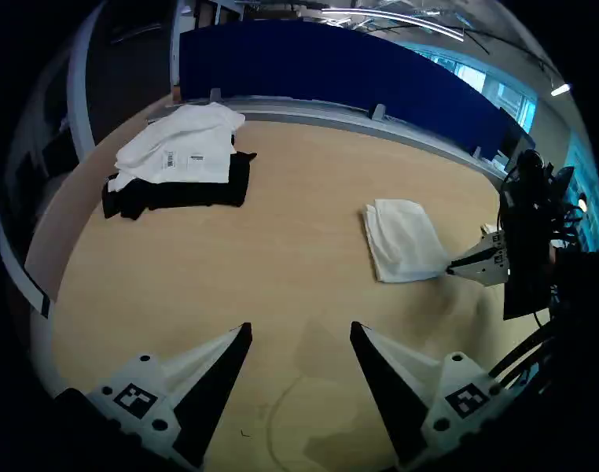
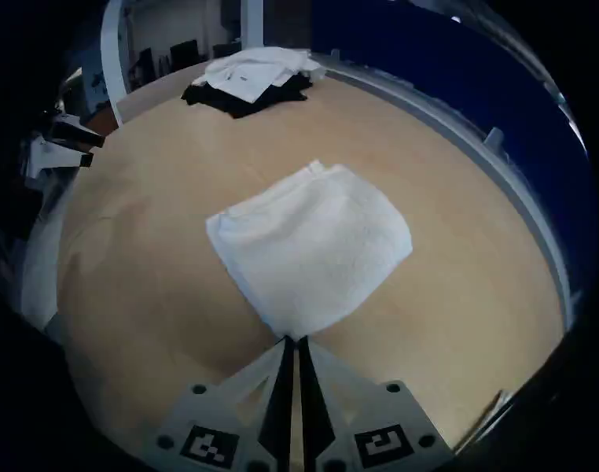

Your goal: Fold towel

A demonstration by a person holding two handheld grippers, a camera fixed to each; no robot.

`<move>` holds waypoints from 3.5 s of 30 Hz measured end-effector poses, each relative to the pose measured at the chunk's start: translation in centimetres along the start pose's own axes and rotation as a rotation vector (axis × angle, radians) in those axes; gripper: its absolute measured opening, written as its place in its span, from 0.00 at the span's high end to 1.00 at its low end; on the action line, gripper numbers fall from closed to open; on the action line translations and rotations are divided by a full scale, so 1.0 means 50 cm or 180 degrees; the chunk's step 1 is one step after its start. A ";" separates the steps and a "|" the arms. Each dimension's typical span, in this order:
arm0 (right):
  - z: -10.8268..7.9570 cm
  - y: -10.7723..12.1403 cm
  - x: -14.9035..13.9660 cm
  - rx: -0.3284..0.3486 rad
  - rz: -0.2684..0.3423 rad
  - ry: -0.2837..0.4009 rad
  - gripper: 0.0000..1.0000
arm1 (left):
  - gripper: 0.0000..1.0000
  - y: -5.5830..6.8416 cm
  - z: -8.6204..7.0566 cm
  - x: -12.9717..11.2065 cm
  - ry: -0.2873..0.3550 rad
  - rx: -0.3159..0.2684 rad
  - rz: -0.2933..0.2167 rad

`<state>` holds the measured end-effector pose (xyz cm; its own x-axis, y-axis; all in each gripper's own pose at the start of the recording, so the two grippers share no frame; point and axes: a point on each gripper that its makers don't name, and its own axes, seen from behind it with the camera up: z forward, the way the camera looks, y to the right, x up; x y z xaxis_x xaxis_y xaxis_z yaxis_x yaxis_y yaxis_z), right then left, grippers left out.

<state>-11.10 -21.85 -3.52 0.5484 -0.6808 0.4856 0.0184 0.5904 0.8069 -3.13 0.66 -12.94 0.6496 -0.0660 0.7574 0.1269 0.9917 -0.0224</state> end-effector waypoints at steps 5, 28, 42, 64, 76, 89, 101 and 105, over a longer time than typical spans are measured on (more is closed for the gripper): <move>-0.032 0.012 0.050 -0.0061 -0.0038 0.0175 0.96 | 0.07 0.004 -0.004 0.007 0.0020 -0.0009 0.0007; -0.257 0.105 0.255 -0.0446 -0.0190 0.0821 0.96 | 0.07 0.051 -0.015 0.088 0.0268 -0.0151 0.0088; -0.313 0.163 0.242 -0.0573 -0.0120 0.0846 0.96 | 0.07 0.071 -0.016 0.102 0.0280 -0.0195 0.0148; -0.436 0.348 0.144 -0.0930 0.0052 0.0710 0.96 | 0.07 0.079 -0.008 0.101 0.0232 -0.0194 0.0202; -0.477 0.447 0.071 -0.1115 0.0141 0.0588 0.96 | 0.07 0.090 -0.006 0.107 0.0216 -0.0177 0.0253; -0.480 0.533 0.004 -0.1215 0.0267 0.0456 0.96 | 0.07 0.103 -0.003 0.104 0.0187 -0.0150 0.0301; -0.468 0.559 -0.019 -0.1191 0.0285 0.0396 0.96 | 0.07 0.115 -0.001 0.104 0.0176 -0.0118 0.0304; -0.464 0.555 -0.044 -0.1175 0.0309 0.0343 0.96 | 0.07 0.121 0.000 0.103 0.0169 -0.0118 0.0311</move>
<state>7.59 6.08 9.98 0.6466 -0.5763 0.4998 0.2508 0.7793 0.5742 1.00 6.32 -9.18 0.6989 0.0240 0.7148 0.0882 0.9889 -0.1194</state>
